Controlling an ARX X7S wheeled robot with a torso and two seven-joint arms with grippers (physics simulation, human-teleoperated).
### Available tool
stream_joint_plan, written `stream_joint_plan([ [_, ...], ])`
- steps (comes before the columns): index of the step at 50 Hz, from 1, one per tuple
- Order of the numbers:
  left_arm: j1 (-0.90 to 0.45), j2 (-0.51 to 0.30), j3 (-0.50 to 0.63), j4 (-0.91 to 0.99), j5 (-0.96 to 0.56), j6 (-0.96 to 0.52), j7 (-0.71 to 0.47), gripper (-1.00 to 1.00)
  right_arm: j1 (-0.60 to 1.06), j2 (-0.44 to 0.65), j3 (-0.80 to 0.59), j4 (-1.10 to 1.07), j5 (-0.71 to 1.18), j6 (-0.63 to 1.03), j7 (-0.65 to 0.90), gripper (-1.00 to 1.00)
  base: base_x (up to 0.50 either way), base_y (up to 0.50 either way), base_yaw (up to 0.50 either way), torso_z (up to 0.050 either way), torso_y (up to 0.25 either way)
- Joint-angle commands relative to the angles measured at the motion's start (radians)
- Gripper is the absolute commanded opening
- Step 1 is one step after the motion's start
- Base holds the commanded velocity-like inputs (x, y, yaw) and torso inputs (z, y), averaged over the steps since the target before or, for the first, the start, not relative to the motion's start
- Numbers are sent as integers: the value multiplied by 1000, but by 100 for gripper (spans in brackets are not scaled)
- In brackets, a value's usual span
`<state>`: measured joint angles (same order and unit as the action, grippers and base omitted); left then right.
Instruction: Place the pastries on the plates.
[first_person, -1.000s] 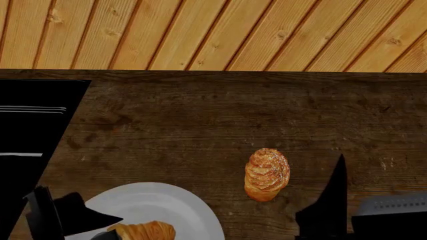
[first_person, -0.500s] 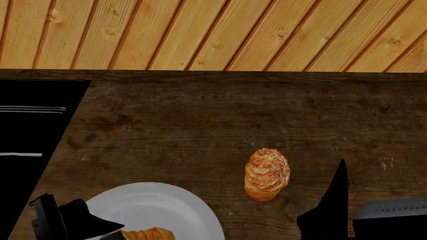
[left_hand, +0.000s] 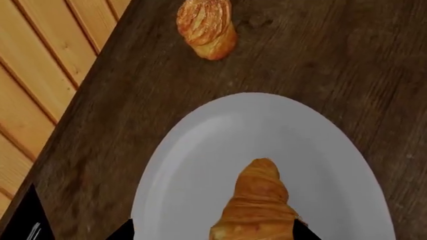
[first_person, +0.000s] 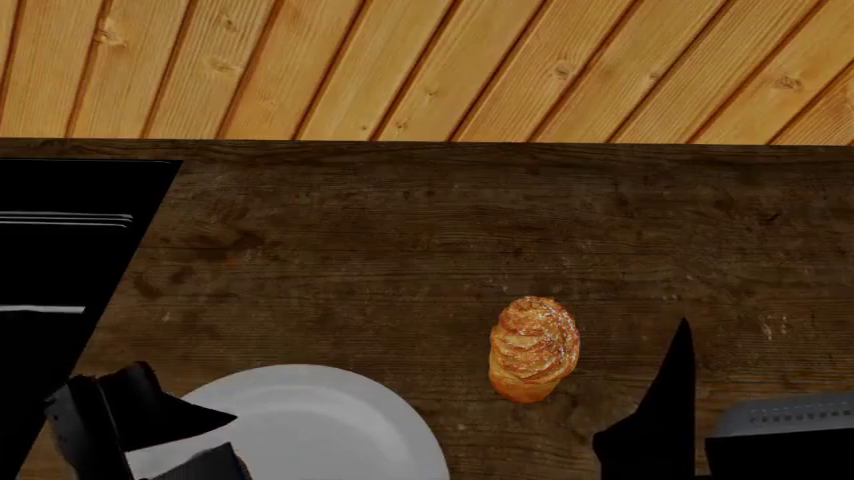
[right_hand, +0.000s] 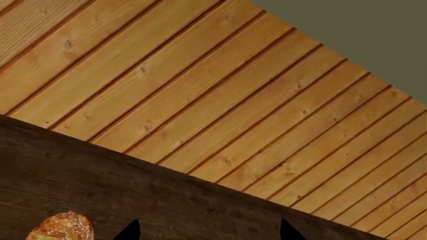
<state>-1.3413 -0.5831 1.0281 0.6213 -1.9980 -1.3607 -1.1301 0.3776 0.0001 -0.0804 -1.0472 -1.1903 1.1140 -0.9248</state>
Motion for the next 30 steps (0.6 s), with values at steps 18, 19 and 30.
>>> stream_joint_plan([
  [18, -100, -417, -398, 4, -45, 318, 15, 100, 274, 4, -97, 40, -458, 148, -645, 100, 0, 0, 0, 0, 0],
  [19, -67, -422, -404, 4, -10, 331, 29, 100, 281, 6, -72, 66, -420, 152, -646, 100, 0, 0, 0, 0, 0],
  [30, 123, -491, -454, -31, 145, 466, 39, 100, 362, 301, -251, 122, -185, 456, -646, 100, 0, 0, 0, 0, 0],
])
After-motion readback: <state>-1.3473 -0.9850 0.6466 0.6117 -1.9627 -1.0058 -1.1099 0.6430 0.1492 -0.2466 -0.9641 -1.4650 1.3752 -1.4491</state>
